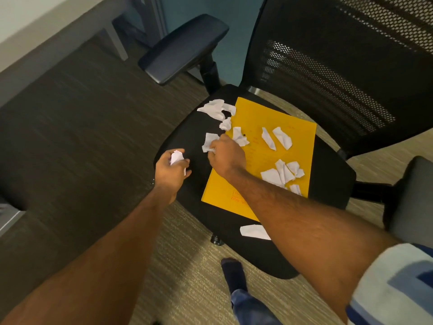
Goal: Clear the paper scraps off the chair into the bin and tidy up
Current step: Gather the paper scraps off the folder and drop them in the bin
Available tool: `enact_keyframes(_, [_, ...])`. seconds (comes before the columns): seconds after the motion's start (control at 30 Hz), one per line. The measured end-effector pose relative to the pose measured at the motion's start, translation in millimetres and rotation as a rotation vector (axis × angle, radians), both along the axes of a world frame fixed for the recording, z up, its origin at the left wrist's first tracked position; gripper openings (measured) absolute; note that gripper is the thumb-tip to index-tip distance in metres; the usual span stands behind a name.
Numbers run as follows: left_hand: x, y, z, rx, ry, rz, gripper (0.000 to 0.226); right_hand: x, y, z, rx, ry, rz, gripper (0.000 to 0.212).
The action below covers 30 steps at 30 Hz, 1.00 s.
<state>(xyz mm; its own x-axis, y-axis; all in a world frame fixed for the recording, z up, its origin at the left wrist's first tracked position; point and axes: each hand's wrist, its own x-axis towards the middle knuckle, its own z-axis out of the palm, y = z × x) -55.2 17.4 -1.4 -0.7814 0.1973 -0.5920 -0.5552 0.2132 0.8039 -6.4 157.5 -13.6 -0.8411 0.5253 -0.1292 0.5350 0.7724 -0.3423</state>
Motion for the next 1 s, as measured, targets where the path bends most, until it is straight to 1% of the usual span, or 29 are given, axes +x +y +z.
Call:
enact_keyframes(0.1, [-3,6,4,0.069,-0.061,0.05,0.027,11,-13,5,-0.192,0.187,0.03,0.022])
enact_keyframes(0.17, [-3,13,8,0.15,-0.122,0.057,0.029,17,-22,8,-0.29,0.252,0.109,0.019])
enact_keyframes(0.27, [-1,25,11,0.205,-0.158,0.03,0.025,20,-30,9,-0.342,0.284,0.196,0.012])
enact_keyframes(0.33, [1,31,10,0.205,-0.149,0.035,0.02,20,-28,10,-0.373,0.308,0.199,0.012])
enact_keyframes(0.4, [3,33,8,0.2,-0.145,0.052,0.019,23,-23,12,-0.453,0.331,0.21,0.012])
enact_keyframes(0.43, [3,32,6,0.2,-0.143,0.068,0.019,24,-20,13,-0.506,0.338,0.216,0.013])
enact_keyframes(0.5, [2,30,3,0.204,-0.153,0.112,0.016,27,-12,16,-0.604,0.352,0.186,0.021])
enact_keyframes(0.53, [2,28,2,0.21,-0.164,0.139,0.013,27,-6,17,-0.617,0.367,0.151,0.025])
enact_keyframes(0.57, [1,27,1,0.218,-0.175,0.165,0.011,27,-1,16,-0.592,0.383,0.11,0.027])
enact_keyframes(0.63, [-1,22,-2,0.235,-0.195,0.208,0.011,24,14,13,-0.422,0.376,0.016,0.028])
enact_keyframes(0.7, [-2,20,-5,0.234,-0.199,0.223,0.014,21,31,7,-0.189,0.27,-0.114,0.034])
enact_keyframes(0.77, [-3,20,-7,0.231,-0.193,0.221,0.014,18,44,3,-0.057,0.164,-0.233,0.049])
enact_keyframes(0.83, [-3,21,-8,0.238,-0.19,0.218,0.011,16,53,0,-0.019,0.09,-0.281,0.061])
enact_keyframes(0.9, [-2,23,-9,0.243,-0.19,0.208,0.01,14,59,-5,-0.052,0.023,-0.299,0.07])
enact_keyframes(1.0, [-1,24,-11,0.249,-0.184,0.198,0.011,9,62,-11,-0.094,-0.036,-0.288,0.069])
